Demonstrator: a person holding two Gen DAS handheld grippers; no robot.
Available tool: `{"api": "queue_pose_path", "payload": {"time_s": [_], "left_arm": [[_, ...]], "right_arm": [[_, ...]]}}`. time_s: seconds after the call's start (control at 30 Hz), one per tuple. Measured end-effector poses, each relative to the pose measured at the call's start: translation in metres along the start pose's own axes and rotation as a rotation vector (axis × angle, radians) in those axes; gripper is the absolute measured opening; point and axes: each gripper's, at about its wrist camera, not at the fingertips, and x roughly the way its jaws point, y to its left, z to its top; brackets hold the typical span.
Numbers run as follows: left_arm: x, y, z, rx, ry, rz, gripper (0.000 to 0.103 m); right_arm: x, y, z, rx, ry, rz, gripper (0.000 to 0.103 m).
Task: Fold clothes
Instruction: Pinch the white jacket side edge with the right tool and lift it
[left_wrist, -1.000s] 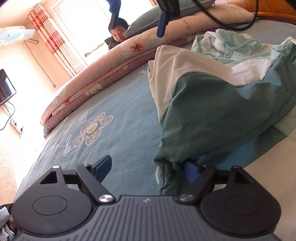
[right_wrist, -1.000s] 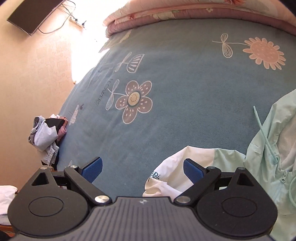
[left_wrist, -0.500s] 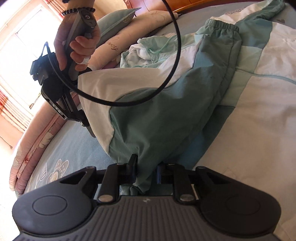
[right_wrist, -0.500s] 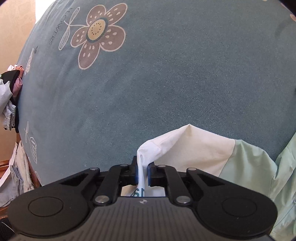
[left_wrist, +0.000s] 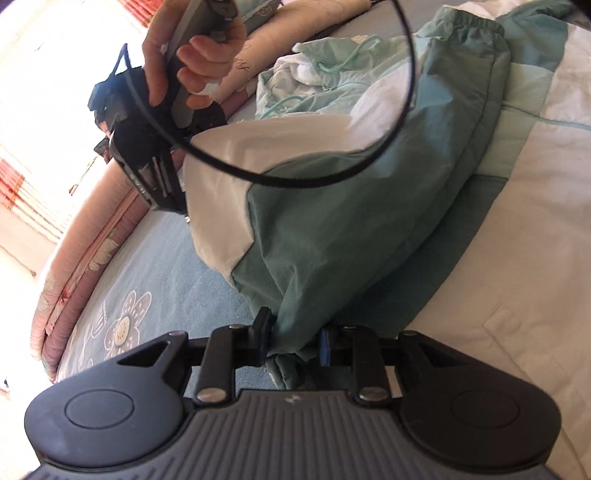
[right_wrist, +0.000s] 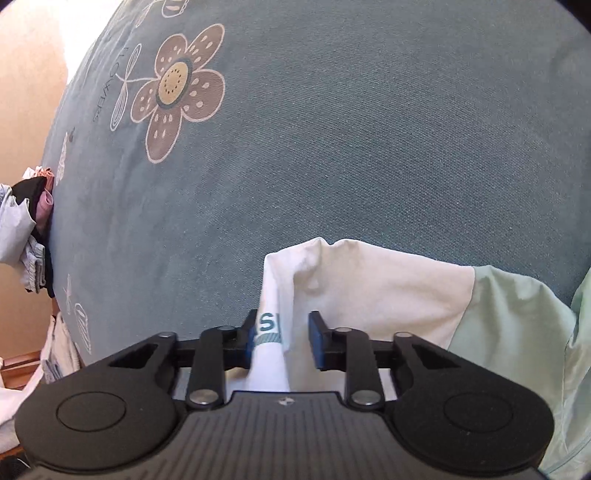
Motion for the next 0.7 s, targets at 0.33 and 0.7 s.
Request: {"api": "queue_pose_path", "payload": {"time_s": [0.33,0.7], "left_arm": [[0.001,0.014,-0.007,-0.194,0.131,0.111,0.017],[-0.05,0.079,-0.037,-0.526,0.127,-0.091,0.044]], "right_arm": [[0.005,-0.011,0.003,-0.007,-0.134,-0.033,0.031],[-0.099,-0.059,-0.074,0.028,-0.422,-0.164,0.064]]}}
